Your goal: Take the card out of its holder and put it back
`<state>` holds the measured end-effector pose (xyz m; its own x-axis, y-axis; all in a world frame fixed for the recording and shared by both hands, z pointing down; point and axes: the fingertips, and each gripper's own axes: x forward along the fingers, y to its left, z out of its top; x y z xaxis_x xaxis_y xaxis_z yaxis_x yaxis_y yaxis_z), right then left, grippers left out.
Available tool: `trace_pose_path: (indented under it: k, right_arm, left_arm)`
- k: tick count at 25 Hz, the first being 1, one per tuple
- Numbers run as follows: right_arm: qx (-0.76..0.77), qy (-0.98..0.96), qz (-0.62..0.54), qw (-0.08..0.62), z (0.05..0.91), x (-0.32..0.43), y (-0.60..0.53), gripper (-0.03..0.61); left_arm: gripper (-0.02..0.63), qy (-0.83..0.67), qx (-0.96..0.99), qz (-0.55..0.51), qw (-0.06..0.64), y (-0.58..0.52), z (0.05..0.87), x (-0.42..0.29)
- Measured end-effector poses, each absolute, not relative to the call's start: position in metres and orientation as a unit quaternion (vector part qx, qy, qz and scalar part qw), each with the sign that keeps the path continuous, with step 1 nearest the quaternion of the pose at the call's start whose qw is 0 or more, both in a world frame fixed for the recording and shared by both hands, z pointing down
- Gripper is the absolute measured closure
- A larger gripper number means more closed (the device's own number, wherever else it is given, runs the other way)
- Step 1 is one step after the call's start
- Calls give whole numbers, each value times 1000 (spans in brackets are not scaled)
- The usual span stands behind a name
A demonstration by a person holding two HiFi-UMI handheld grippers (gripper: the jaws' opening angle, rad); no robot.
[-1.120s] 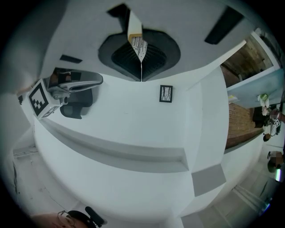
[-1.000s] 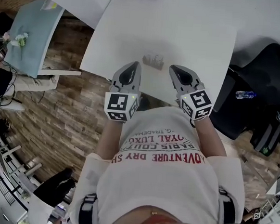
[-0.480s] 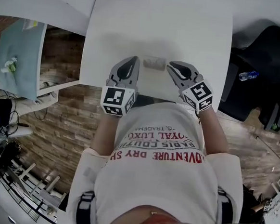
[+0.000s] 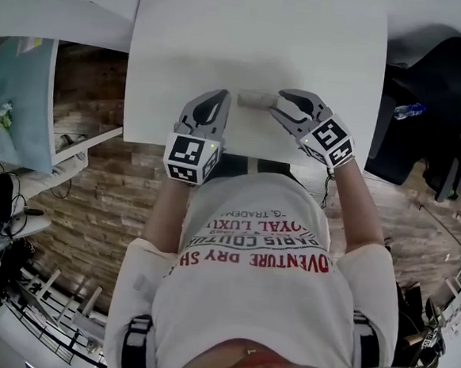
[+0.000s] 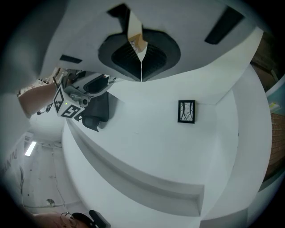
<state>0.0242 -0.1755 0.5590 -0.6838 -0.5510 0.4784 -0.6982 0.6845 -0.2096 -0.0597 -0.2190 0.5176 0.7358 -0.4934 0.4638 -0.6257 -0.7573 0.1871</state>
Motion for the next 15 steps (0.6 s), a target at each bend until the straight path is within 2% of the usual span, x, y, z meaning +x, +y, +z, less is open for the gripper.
trace_pose_path:
  k: [10, 15]
  right_arm:
    - [238, -933, 168, 212, 560, 1, -184, 427]
    - [202, -942, 157, 218, 558, -4, -191, 517]
  left_arm:
    - [589, -277, 923, 206, 171, -214, 543, -56]
    - [589, -286, 919, 207, 177, -216, 545, -58]
